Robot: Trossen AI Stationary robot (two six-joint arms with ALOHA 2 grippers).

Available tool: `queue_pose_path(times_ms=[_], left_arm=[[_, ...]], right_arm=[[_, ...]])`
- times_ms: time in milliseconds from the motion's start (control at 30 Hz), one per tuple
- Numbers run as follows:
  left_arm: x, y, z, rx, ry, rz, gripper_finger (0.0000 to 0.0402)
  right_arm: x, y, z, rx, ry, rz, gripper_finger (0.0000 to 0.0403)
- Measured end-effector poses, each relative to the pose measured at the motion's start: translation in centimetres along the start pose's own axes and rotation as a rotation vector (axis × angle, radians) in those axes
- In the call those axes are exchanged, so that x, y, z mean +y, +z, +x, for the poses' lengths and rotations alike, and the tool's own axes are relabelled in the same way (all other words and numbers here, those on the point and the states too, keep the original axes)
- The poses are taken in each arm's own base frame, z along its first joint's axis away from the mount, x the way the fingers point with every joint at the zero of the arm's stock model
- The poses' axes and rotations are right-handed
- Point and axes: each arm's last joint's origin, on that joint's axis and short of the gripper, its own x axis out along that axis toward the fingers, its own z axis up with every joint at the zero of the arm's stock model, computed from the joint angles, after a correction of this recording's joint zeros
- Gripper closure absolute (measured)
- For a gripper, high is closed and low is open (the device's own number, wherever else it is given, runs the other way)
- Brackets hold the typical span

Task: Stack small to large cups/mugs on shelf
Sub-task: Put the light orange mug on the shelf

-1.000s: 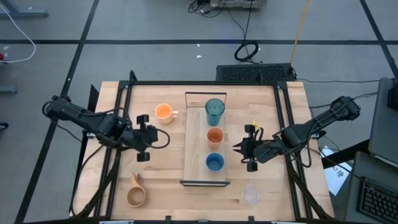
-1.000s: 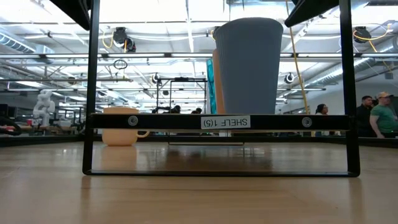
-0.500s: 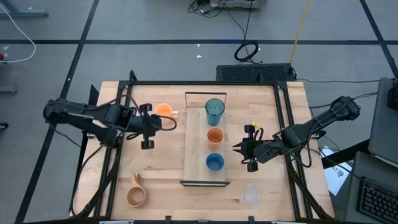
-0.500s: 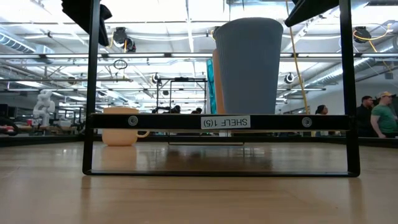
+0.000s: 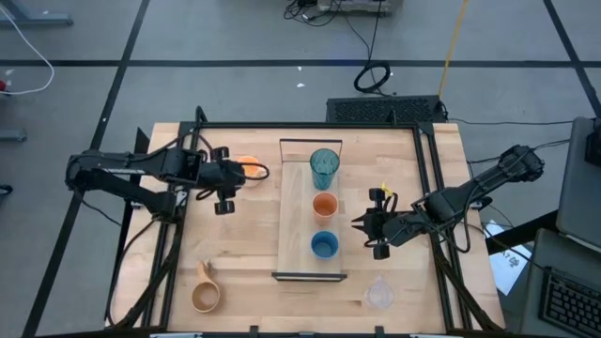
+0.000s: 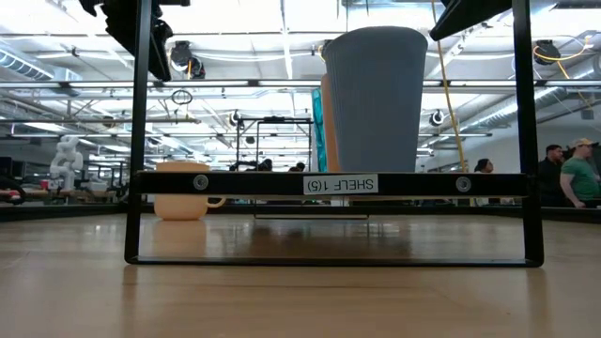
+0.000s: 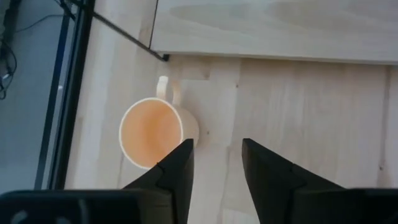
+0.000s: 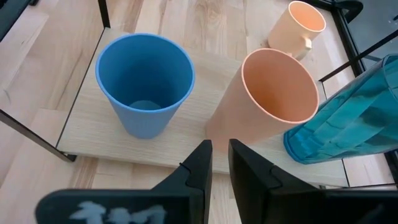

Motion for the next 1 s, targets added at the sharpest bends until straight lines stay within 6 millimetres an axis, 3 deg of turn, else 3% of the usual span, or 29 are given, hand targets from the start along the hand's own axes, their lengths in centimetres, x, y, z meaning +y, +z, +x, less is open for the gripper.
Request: queue_pose_path(times_ms=[267,600,1000], left_arm=[[1.0,0.2,1.5,0.083,0.027,0.012,0.0263],[1.7,1.3,4.9,0.182,0.025,0.115,0.0263],[3.7,1.5,8.1,0.304,0.026,0.089,0.0263]], right_arm=[[0.0,0.0,0.0,-0.001,0.000,-0.003,0.0361],[0.0,0.0,0.0,-0.001,0.000,-0.018,0.0361],[0.0,0.0,0.0,0.002,0.000,-0.031,0.0361]])
